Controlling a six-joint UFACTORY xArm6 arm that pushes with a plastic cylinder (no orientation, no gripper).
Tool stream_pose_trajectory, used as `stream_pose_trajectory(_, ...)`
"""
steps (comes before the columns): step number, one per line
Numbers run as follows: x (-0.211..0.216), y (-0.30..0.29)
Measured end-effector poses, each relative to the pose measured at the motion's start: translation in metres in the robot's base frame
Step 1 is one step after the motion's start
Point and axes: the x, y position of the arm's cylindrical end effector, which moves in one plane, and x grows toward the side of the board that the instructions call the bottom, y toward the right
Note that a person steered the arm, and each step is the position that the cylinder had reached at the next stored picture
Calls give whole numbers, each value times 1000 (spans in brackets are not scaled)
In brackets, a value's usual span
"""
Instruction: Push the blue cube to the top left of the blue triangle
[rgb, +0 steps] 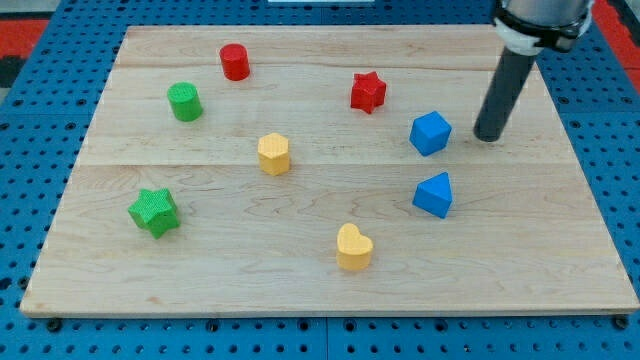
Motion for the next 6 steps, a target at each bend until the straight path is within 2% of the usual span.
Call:
stream_pose_trajectory(1, 10, -24)
stream_pose_trajectory(3, 146, 51)
stream_pose_trajectory(4, 153, -50)
stream_pose_trajectory(5, 119, -68)
stream_pose_trajectory(6, 89, -36)
